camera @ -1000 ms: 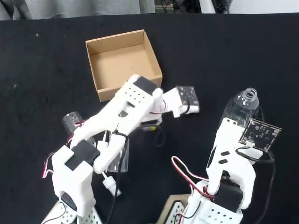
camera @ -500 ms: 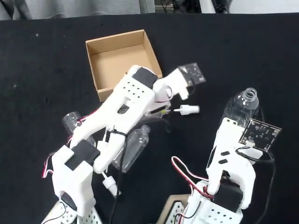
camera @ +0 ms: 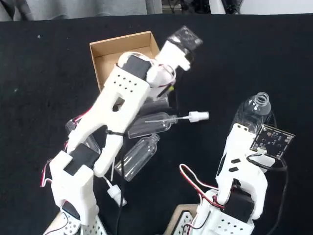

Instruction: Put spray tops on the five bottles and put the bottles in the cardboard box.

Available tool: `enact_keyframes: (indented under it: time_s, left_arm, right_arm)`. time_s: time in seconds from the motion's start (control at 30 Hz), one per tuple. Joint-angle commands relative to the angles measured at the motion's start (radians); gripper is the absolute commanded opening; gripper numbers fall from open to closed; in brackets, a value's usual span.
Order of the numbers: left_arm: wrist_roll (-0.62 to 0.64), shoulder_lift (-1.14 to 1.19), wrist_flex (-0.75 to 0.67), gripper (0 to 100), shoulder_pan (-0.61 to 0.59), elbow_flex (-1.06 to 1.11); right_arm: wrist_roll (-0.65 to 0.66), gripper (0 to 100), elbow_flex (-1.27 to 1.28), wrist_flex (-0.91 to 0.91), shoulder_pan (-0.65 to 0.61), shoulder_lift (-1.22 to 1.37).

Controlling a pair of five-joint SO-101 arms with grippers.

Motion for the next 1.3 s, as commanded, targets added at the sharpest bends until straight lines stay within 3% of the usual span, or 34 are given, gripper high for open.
enact_keyframes:
  time_s: [0.0, 0.2, 0.67, 0.83, 1.27]
  left_arm:
    - [0.074, -0.012, 0.006, 3, -0.024, -0.087]
    - [0.181, -0.043, 0.1, 3, -0.022, -0.18]
    - [0.201, -0.219, 0.213, 3, -0.024, -0.211]
    - [0.345, -0.288, 0.249, 3, -0.025, -0.211]
    - [0.517, -0.387, 0.287, 3, -0.143, -0.196]
  right_arm:
    - [0.0, 1.2, -0.035, -0.035, 0.015, -0.054]
    - [-0.003, 1.2, -0.035, -0.035, 0.015, -0.054]
    - [-0.014, 1.1, -0.042, -0.035, 0.009, -0.054]
    - [-0.101, 1.1, -0.065, -0.028, -0.063, -0.054]
    - [-0.098, 1.1, -0.045, -0.029, -0.279, -0.054]
